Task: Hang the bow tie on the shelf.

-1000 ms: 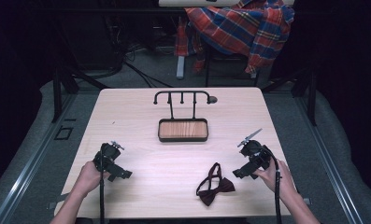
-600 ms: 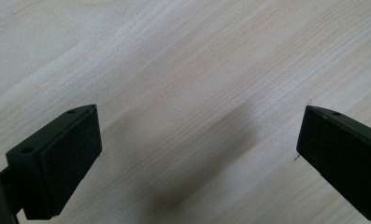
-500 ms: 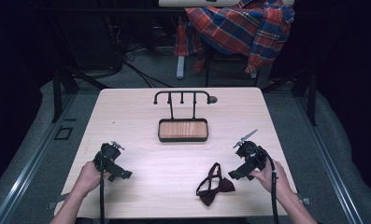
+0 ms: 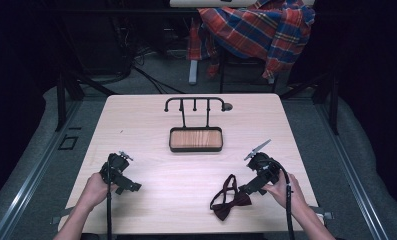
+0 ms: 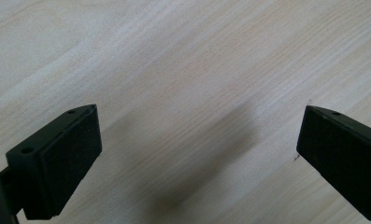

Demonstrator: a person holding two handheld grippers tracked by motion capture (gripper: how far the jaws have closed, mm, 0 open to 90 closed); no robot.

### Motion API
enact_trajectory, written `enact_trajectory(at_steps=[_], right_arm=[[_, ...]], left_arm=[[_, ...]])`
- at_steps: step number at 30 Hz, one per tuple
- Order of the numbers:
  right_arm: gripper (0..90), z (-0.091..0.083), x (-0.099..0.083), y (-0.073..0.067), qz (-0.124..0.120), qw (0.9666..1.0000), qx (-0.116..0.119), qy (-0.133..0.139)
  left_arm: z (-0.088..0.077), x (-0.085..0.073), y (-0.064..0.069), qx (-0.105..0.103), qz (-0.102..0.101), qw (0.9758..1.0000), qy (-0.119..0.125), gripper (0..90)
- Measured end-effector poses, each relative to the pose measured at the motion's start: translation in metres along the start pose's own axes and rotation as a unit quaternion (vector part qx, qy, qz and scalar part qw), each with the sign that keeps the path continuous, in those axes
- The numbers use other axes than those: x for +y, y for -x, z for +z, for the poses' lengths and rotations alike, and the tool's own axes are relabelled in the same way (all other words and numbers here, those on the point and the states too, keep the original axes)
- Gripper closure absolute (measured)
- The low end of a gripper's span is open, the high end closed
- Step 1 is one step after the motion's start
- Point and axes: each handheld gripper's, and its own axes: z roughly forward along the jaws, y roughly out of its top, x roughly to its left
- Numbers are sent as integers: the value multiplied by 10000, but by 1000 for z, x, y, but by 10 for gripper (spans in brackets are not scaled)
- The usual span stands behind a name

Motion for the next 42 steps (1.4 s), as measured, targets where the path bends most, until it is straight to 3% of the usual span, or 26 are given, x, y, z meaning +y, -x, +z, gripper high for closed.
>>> enact_trajectory(at_steps=[13, 19, 21, 28, 29, 32, 36, 42], right_arm=[[2, 10, 7, -7, -6, 9996, 279, 47], [19, 21, 11, -15, -113, 9994, 315, -83], [77, 26, 12, -18, -221, 9995, 209, -130], [122, 34, 12, -21, -260, 9993, 203, -187], [182, 36, 12, -23, -256, 9993, 190, -201], [223, 37, 12, -23, -256, 9992, 212, -210], [348, 42, 11, -23, -209, 9993, 160, -284], [453, 46, 10, -24, -179, 9992, 137, -345]], left_arm=[[0, 0, 0, -18, -19, 10000, -8, 1], [-1, 0, -1, -9, 7, 10000, 2, 1], [-1, 0, -1, -13, 9, 10000, 8, 1], [-1, 0, -1, -20, -8, 10000, 21, 1], [-1, 0, -1, -18, -4, 10000, 21, 1], [-1, 0, -1, -16, -20, 10000, 14, 1], [0, 0, -1, -41, -30, 10000, -25, 1], [0, 0, -1, -45, -31, 10000, -17, 1]])
